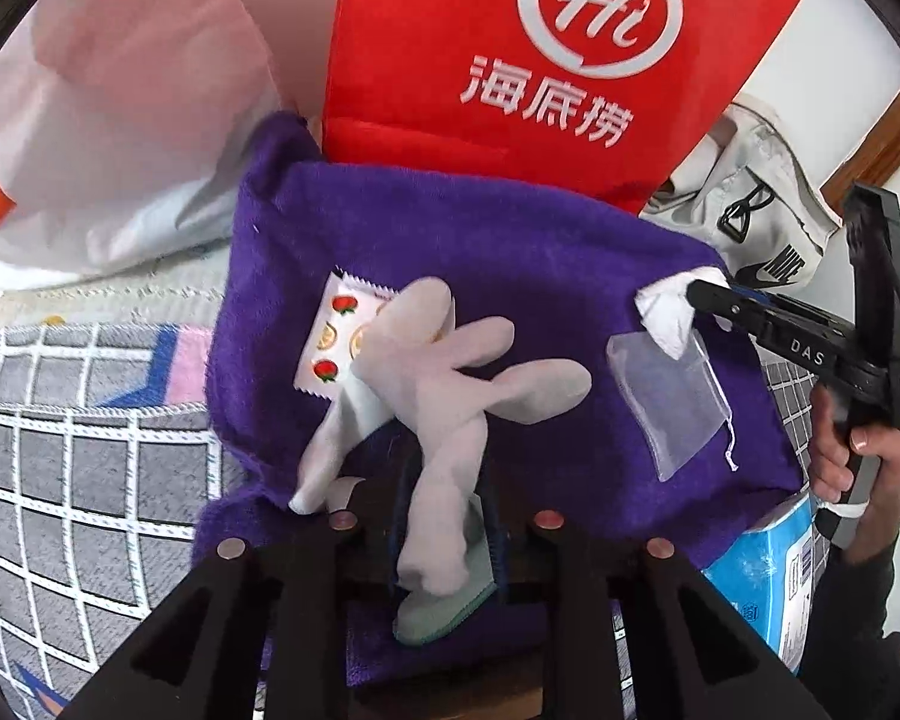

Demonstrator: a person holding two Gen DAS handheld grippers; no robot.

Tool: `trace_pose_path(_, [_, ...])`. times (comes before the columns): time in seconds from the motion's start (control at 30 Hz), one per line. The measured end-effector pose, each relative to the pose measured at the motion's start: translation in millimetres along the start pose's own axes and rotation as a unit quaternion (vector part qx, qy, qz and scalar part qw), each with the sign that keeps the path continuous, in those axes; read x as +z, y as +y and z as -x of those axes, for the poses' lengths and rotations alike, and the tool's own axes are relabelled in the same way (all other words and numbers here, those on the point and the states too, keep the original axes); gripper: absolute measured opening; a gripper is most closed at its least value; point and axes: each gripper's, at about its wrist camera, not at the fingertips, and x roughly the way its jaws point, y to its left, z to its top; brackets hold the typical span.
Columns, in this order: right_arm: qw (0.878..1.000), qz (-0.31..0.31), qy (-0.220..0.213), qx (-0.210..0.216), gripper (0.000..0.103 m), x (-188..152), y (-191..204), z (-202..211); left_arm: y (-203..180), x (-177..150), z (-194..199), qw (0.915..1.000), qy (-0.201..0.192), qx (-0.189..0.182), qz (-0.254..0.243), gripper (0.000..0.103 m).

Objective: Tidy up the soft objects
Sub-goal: 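Lower the glove and cloth onto the purple towel and open both tools, then withdraw both tools from the towel back toward the pile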

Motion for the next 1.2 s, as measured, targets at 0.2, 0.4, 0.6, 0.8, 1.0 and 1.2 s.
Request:
trace_pose_path(0.2, [1.000,-0.012,0.011,0.018,0.059,2.1,-2.7,-11.0,-1.7,0.1,1.0,1.0000,0.000,-0.006,0.001,0.059])
trace_pose_path(0.4, [1.000,-0.003,-0.008,0.006,0.082,-2.6,2.3,5.8,-4.4,-1.8,17.3,0.9999,-0.013,0.005,-0.003,0.063])
trace_pose_path(0.6, [1.000,0.006,-0.029,-0.006,0.082,-12.4,10.1,41.5,-4.7,-10.5,43.4,0.9991,-0.033,0.025,-0.005,0.063])
trace_pose_path(0.8, [0.998,0.004,-0.063,-0.005,0.082,-35.1,29.4,90.7,-13.8,-36.7,92.1,0.9958,-0.086,0.029,-0.011,0.063])
trace_pose_path(1.0, [0.996,0.004,-0.090,-0.011,0.082,-77.9,52.8,138.0,-24.1,-69.0,140.9,0.9894,-0.139,0.037,-0.021,0.063])
trace_pose_path(1.2, [0.995,0.014,-0.098,-0.005,0.082,-136.2,85.5,181.0,-29.1,-111.4,178.3,0.9843,-0.170,0.048,-0.013,0.063])
